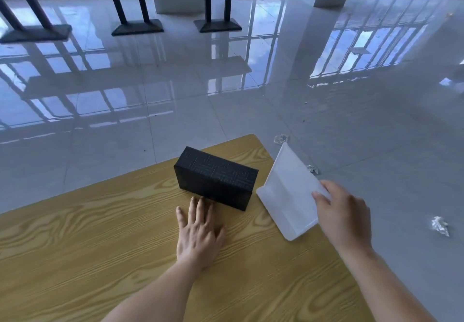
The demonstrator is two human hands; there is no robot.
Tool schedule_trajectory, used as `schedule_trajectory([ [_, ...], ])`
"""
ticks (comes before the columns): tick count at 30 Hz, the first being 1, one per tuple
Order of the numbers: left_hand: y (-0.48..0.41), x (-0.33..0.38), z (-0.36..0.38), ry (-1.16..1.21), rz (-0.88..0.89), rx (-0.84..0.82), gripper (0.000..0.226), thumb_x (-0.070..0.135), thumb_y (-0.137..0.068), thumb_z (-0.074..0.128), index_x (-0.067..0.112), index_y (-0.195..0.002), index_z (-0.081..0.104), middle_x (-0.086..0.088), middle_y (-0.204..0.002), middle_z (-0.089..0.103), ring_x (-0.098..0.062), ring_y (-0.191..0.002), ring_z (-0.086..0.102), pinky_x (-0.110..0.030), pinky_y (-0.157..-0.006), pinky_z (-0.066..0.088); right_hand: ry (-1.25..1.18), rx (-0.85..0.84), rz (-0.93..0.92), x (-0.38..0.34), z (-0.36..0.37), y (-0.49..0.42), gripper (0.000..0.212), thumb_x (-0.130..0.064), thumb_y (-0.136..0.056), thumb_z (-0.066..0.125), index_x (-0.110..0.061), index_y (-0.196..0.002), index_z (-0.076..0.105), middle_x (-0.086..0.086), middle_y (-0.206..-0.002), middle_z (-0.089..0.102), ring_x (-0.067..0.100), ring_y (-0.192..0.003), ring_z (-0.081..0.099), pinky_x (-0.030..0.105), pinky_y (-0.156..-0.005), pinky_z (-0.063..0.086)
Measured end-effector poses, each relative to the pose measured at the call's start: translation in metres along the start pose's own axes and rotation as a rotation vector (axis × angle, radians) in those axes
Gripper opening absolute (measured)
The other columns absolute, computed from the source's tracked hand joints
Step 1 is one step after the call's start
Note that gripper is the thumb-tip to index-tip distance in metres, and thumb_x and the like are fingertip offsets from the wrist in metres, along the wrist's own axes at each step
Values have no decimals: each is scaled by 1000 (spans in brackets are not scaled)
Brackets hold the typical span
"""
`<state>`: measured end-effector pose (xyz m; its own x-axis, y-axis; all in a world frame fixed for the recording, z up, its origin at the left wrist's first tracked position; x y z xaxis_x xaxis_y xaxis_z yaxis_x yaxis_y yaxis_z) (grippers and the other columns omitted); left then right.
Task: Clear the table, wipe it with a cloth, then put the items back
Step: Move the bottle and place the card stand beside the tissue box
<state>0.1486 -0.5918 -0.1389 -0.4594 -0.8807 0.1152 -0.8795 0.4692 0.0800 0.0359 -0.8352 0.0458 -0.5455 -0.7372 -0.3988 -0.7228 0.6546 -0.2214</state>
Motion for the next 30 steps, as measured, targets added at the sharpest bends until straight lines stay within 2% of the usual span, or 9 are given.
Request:
schedule_trajectory([
  [5, -1, 1, 0, 15, -9, 19, 79, 69, -91, 17, 21, -154, 22, -9, -162, 17, -27, -151, -3, -61, -118, -1, -66, 54, -74, 4, 6, -6, 9, -15, -83, 73, -13, -91, 69, 7, -65, 67, 33, -55, 50, 31, -56, 35],
  [9, 0, 2, -2, 28, -9, 31, 78, 69, -91, 20, 23, -154, 22, -8, -163, 16, -26, -151, -3, -60, -118, -2, -180, 14, -57, 15, 6, 2, 27, -21, -79, 79, -18, -103, 68, -7, -82, 69, 23, -63, 63, 32, -58, 47],
  [11, 0, 2, -3, 41, -14, 38, 78, 69, -91, 21, 24, -154, 21, -7, -163, 16, -26, -151, -3, -59, -118, -2, -203, -17, 11, 21, 13, 8, 21, -21, -78, 80, -15, -93, 67, -9, -71, 64, 23, -61, 60, 31, -56, 43],
  [14, 1, 2, -4, 44, -19, 44, 78, 70, -91, 20, 25, -154, 19, -7, -163, 15, -25, -151, -4, -59, -118, -3, -182, -57, 74, 23, 25, 9, 24, -21, -82, 77, -8, -70, 61, -5, -55, 56, 28, -55, 55, 34, -51, 43],
  [17, 1, 2, -4, 59, -15, 58, 76, 69, -91, 23, 25, -153, 22, -6, -162, 19, -26, -151, 0, -59, -119, 0, -187, -63, 53, 17, 34, 1, 22, -23, -85, 73, -10, -72, 61, -8, -55, 54, 28, -55, 51, 32, -53, 38],
  [22, 2, 2, -5, 62, -14, 59, 73, 67, -91, 28, 23, -150, 32, -7, -156, 30, -28, -150, 10, -59, -119, 5, -203, -69, 46, 7, 47, -16, 33, -24, -85, 73, -10, -63, 52, -7, -52, 50, 30, -54, 52, 31, -53, 33],
  [25, 2, 1, -4, 59, -12, 66, 72, 67, -91, 29, 23, -148, 37, -7, -153, 34, -28, -148, 15, -60, -119, 6, -214, -59, 27, 1, 53, -28, 32, -23, -86, 73, -13, -65, 50, -6, -55, 51, 35, -62, 58, 31, -57, 35],
  [28, 2, 0, -3, 71, -8, 77, 71, 67, -91, 32, 22, -145, 41, -6, -151, 37, -29, -147, 19, -60, -118, 9, -206, -38, -19, -6, 58, -40, 23, -23, -87, 71, -14, -74, 55, 12, -70, 67, 39, -72, 63, 31, -62, 34],
  [30, 2, 0, -3, 63, -13, 77, 71, 67, -91, 31, 23, -146, 40, -5, -151, 36, -28, -148, 17, -59, -119, 8, -206, -26, -29, -9, 62, -47, 18, -24, -87, 71, -9, -82, 62, 16, -79, 71, 40, -77, 64, 32, -63, 35],
])
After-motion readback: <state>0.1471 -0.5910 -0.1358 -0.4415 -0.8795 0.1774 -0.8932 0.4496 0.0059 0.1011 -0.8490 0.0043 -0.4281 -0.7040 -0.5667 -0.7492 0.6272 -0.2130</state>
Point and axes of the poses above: each hand's wrist, its own y-axis away from the middle knuckle, its own z-axis out of the palm, x = y × z, the point moved 1 cm from there along -y, towards the middle knuckle
